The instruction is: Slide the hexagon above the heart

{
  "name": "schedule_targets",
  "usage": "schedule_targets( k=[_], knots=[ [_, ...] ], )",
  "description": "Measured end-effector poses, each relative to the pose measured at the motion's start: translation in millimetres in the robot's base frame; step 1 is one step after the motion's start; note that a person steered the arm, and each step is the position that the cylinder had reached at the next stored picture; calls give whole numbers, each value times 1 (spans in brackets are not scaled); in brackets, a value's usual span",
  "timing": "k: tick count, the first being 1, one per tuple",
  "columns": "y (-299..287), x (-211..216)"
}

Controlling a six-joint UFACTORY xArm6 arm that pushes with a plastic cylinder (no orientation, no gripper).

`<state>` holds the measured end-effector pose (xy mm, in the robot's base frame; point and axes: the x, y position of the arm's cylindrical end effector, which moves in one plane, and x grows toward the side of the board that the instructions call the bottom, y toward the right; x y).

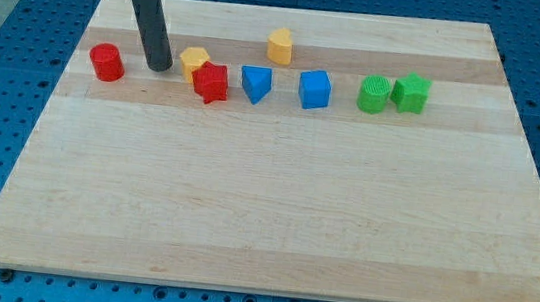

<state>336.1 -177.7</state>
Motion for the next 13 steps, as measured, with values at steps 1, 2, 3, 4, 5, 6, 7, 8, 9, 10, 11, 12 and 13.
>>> schedule_targets(
  k=[1,2,3,4,5,6,7,8,9,10,11,12,13],
  knots=[
    [0,22],
    [0,35],
    [2,37],
    [28,37],
    [36,36],
    [36,24],
    [36,4],
    [43,-11],
    [57,-26],
    [73,-38],
    [79,-56],
    [79,-71],
    [57,-92]
  ],
)
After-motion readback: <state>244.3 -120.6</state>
